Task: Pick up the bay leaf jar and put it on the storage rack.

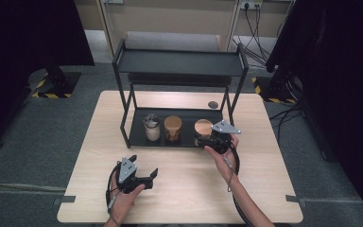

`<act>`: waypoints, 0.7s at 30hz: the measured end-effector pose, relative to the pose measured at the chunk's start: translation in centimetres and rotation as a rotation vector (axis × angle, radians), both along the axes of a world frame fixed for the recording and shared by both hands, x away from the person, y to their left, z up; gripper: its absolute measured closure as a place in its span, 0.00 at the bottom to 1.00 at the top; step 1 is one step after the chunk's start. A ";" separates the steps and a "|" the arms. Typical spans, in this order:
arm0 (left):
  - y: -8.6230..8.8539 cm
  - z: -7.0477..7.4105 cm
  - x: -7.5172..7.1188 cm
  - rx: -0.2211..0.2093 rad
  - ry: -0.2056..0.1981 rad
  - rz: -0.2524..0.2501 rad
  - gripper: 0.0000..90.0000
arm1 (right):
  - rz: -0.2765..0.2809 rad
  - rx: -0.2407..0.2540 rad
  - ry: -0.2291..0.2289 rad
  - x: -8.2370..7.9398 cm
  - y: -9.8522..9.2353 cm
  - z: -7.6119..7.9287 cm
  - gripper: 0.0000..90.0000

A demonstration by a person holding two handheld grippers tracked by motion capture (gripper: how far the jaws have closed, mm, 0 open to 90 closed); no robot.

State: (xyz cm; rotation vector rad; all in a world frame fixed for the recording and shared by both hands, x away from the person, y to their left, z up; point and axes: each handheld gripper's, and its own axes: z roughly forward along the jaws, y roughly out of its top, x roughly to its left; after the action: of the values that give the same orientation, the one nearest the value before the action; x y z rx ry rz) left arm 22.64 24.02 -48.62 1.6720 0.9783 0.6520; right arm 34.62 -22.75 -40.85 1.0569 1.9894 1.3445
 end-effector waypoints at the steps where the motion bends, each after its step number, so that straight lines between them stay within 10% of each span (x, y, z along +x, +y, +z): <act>1: 0.0 0.0 0.0 0.000 0.000 0.000 0.01 | -0.002 0.000 0.001 0.1 0.0 0.0 0.29; 21: 0.0 0.0 0.0 -0.003 0.001 0.000 0.01 | -0.036 -0.018 0.007 1.6 1.2 -0.6 0.29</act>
State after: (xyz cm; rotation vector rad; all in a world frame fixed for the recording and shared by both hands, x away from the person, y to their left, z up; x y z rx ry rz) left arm 22.65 24.06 -48.63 1.6702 0.9795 0.6493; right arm 36.23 -21.53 -41.50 1.0854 1.9741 1.3041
